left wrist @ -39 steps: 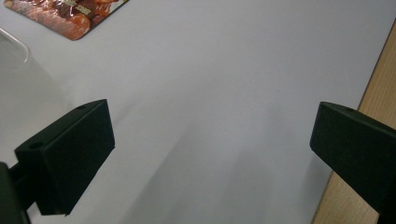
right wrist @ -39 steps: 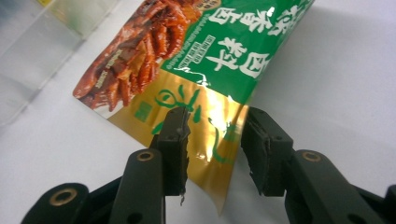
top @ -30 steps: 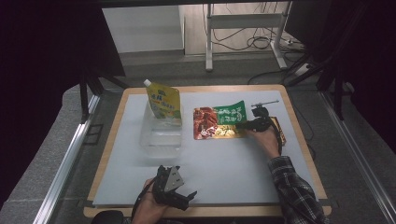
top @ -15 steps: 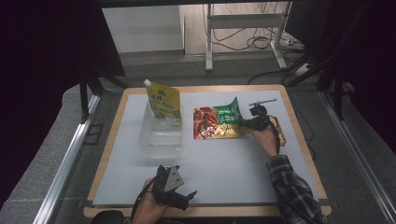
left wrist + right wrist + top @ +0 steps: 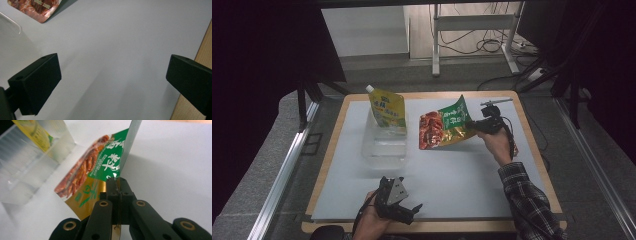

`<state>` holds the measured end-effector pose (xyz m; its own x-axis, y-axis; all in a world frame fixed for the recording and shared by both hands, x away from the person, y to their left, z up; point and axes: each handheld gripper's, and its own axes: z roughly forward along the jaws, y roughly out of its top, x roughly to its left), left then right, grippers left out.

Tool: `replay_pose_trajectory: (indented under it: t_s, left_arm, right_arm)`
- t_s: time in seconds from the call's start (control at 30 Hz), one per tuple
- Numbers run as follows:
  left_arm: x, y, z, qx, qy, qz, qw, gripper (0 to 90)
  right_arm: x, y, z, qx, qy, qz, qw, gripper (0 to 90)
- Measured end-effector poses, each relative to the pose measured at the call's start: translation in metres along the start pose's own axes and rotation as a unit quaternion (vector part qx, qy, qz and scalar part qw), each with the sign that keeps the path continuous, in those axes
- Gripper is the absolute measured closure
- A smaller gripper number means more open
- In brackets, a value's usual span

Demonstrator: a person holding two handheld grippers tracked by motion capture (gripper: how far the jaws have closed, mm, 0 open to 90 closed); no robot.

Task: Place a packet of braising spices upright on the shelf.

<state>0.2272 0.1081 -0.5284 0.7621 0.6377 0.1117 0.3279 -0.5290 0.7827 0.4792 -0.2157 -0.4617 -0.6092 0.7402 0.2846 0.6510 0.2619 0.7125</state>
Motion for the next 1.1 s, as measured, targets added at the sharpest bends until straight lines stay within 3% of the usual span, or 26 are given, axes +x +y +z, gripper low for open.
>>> replay_pose_trajectory:
  t_s: [0.43, 0.87, 1.1]
  left_arm:
    - [0.000, 0.000, 0.000, 0.001, 0.002, 0.002, 1.0000, 0.0]
    - [-0.001, 0.000, 0.000, 0.000, 0.001, 0.004, 1.0000, 0.0]
    - [-0.001, 0.000, -0.001, -0.002, 0.001, 0.004, 1.0000, 0.0]
  right_arm:
    - [0.029, 0.036, -0.018, -0.012, 0.031, -0.024, 0.9992, 89.0]
    - [0.060, 0.065, -0.034, -0.005, 0.025, -0.075, 0.9968, 89.0]
    - [0.074, 0.077, -0.046, -0.001, 0.007, -0.109, 0.9941, 89.1]
